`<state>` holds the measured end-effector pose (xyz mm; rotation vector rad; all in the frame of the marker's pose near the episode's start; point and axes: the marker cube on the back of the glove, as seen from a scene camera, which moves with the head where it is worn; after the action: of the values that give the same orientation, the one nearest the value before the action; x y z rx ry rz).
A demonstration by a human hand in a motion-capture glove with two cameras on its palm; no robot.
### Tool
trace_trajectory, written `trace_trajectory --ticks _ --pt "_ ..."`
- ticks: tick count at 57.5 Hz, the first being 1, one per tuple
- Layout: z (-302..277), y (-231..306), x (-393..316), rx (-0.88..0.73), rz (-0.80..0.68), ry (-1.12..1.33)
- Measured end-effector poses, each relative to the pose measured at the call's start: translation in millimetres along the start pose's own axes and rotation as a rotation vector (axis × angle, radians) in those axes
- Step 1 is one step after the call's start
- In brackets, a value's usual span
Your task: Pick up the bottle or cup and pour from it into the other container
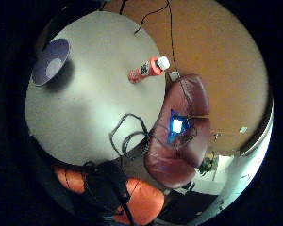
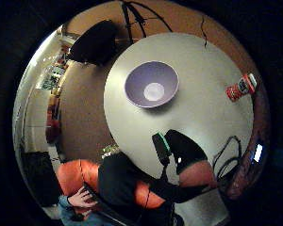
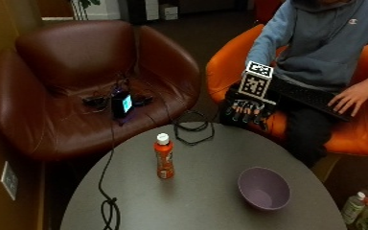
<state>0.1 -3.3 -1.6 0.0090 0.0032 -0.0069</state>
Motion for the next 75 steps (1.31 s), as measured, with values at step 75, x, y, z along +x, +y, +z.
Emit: trace_trajectory --ticks 75 --pt "-4 45 162 0.015 0.263 -0.05"
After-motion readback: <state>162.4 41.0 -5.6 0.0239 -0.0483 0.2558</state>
